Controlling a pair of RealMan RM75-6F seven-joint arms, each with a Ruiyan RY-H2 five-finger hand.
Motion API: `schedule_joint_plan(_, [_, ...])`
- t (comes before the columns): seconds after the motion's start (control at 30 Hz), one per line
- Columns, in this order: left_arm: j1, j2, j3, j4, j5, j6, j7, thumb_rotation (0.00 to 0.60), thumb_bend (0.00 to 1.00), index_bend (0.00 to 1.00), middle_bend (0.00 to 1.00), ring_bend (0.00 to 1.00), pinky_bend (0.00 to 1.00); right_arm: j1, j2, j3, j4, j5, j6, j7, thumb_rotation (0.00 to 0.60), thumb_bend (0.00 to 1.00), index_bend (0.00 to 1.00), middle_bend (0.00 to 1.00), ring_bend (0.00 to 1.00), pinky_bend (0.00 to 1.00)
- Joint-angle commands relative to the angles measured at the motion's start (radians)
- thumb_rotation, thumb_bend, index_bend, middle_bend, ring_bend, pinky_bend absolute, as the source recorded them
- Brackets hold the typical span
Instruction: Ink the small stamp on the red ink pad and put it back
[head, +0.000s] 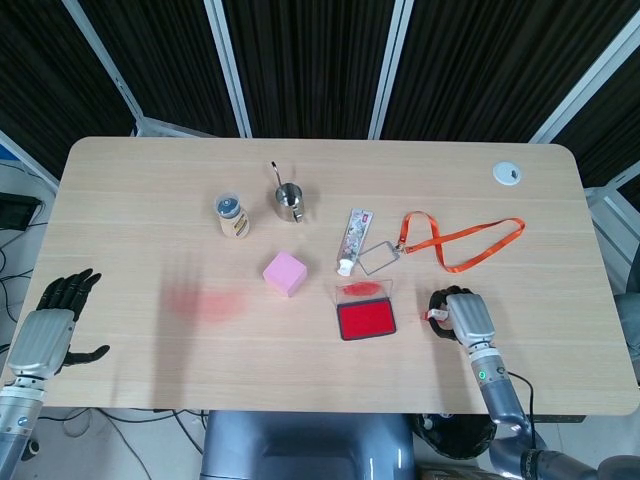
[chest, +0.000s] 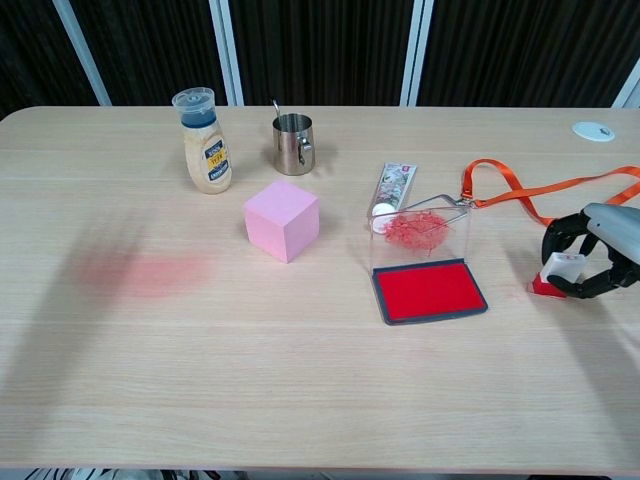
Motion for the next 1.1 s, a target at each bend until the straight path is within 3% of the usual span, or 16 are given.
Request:
schedule_joint_plan(0.03, [0.000,0.000,0.000,0.000,0.000,0.000,0.000,0.600,0.02,0.00,0.00,0.00,0.00,0.000,0.000,0.000,-0.001,0.001,-0.002,-0.002,0.600,0.57,0.63,0.47,0.32,0.36])
schedule_joint_plan(0.5, [0.000,0.000,0.000,0.001,0.001,0.000,0.000,0.600,0.02,0.00,0.00,0.00,0.00,0.000,0.003,0.003,-0.011,0.013,-0.013,-0.021,0.600,0.55,0.54,0.44,0.30,0.35])
schedule_joint_plan(0.8, [0.000,-0.001,0.000,0.001,0.002,0.001,-0.001,0.600,0.02,0.00,0.00,0.00,0.00,0.000,0.007,0.005,-0.021,0.016,-0.015,-0.030,0.600,0.54,0.40,0.43,0.30,0.35])
schedule_joint_plan(1.1, [0.000,-0.001,0.000,0.001,0.003,0.002,-0.001,0.600,0.02,0.00,0.00,0.00,0.00,0.000,0.009,0.006,-0.026,0.017,-0.015,-0.034,0.600,0.53,0.35,0.43,0.30,0.35])
